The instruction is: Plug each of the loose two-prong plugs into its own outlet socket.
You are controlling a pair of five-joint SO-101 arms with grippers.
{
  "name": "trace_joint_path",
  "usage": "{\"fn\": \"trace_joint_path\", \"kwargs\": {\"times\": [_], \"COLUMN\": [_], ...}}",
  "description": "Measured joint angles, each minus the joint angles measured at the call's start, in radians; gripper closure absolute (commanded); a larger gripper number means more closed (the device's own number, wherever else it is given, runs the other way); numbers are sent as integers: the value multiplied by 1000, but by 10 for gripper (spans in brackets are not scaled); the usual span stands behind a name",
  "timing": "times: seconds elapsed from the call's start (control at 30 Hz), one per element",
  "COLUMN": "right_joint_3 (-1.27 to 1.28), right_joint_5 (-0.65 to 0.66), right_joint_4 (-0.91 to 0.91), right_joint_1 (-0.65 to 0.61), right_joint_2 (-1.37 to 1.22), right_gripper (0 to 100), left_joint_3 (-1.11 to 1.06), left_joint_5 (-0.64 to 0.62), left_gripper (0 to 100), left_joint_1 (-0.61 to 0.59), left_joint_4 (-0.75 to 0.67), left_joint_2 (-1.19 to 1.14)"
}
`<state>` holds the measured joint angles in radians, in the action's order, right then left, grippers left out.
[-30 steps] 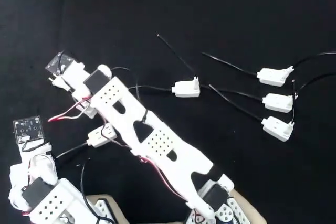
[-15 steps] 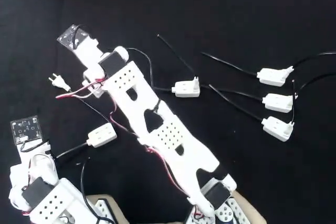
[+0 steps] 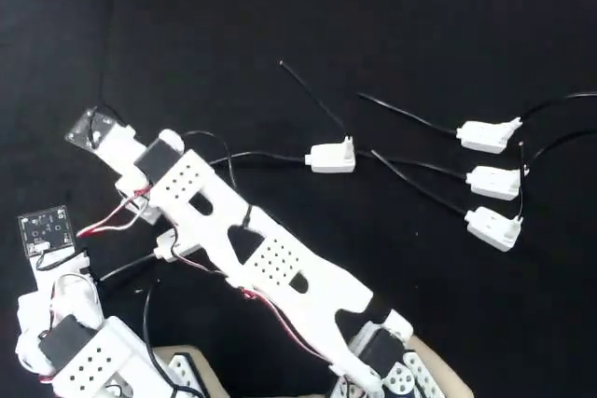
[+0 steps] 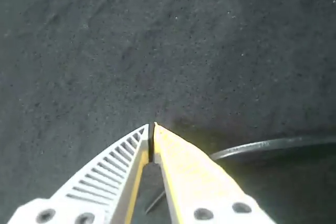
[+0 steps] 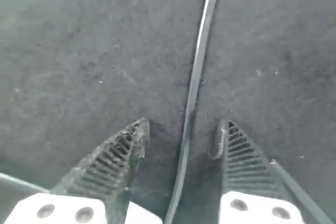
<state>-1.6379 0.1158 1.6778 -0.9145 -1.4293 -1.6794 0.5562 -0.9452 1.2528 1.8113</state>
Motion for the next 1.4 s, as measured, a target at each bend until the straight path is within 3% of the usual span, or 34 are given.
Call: {"fn": "trace_joint_path", "kwargs": {"times": [0.1, 0.43, 0.9, 1.1, 1.4], "right_joint_3": [-8, -12, 8, 265, 948], "right_joint_5": [8, 9, 72, 77, 195], "right_joint_4": [-5, 38, 52, 52, 52], "right_joint_1": [5, 14, 236, 315, 370], "right_joint_2": [-12, 32, 364, 532, 993], "right_gripper": [991, 986, 986, 986, 986], "left_joint_3": [0, 0, 0, 0, 0], "left_joint_5": [0, 0, 0, 0, 0], "left_gripper": [959, 959, 959, 959, 959], "left_joint_1": [0, 0, 0, 0, 0], "left_joint_4": [0, 0, 0, 0, 0], "left_joint_2": [0, 0, 0, 0, 0]}}
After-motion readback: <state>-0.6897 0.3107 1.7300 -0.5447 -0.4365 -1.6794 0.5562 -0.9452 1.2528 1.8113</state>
